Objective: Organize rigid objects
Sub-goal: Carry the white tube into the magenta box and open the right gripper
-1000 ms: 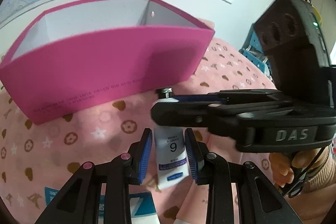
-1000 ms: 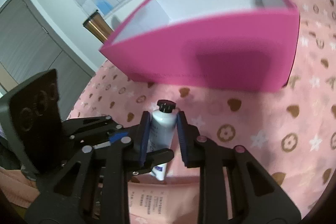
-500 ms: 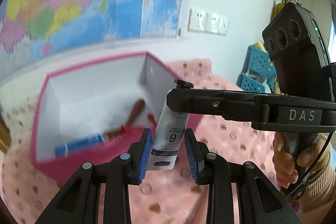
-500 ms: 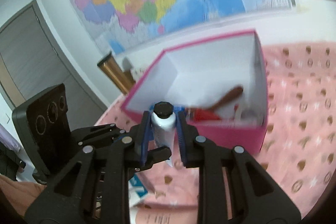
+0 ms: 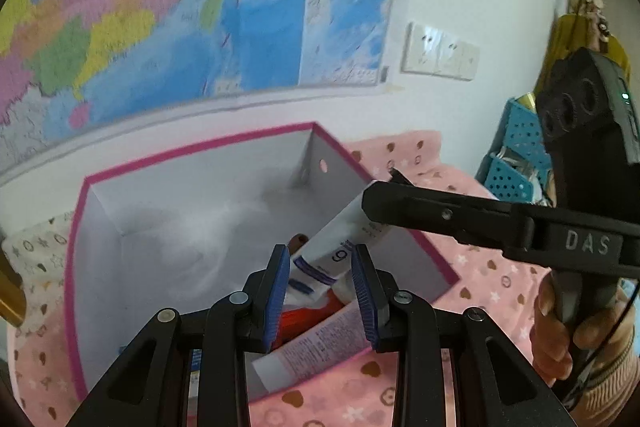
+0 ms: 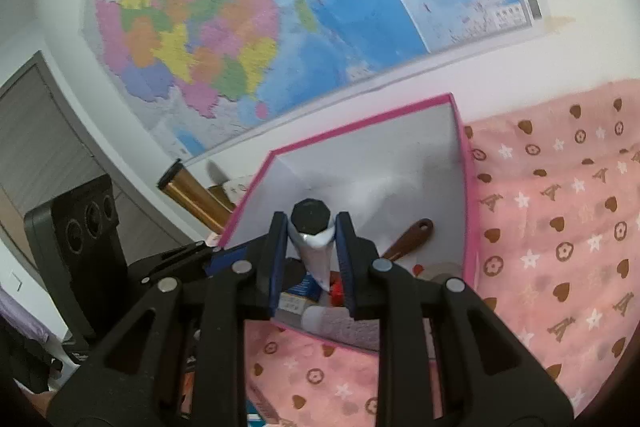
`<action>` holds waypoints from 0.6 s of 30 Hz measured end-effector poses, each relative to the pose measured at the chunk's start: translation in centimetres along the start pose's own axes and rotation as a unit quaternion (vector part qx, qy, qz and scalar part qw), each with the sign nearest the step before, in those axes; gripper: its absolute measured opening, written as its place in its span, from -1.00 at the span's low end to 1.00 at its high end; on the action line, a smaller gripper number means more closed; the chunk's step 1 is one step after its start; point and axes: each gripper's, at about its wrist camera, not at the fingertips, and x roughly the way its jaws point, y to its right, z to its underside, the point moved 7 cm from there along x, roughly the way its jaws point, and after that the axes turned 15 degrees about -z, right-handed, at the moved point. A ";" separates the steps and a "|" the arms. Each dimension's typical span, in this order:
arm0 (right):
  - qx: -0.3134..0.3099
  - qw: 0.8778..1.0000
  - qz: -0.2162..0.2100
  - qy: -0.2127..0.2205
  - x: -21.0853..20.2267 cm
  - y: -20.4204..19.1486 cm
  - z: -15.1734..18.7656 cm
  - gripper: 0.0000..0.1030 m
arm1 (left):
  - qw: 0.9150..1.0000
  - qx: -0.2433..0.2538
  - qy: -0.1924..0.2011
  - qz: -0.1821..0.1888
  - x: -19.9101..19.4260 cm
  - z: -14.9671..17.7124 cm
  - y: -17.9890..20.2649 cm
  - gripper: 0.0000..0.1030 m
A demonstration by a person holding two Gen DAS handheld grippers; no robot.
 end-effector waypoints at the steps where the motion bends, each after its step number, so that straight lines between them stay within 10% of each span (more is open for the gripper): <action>1: 0.003 1.000 0.004 -0.003 0.3 0.5 0.1 -0.49 | 1.000 -0.002 -0.007 -0.002 0.7 0.1 0.0 -0.38; 18: -0.028 0.996 0.083 -0.029 -0.5 1.9 2.3 -0.32 | 0.999 0.015 0.003 -0.032 -0.2 3.2 -1.2 -0.26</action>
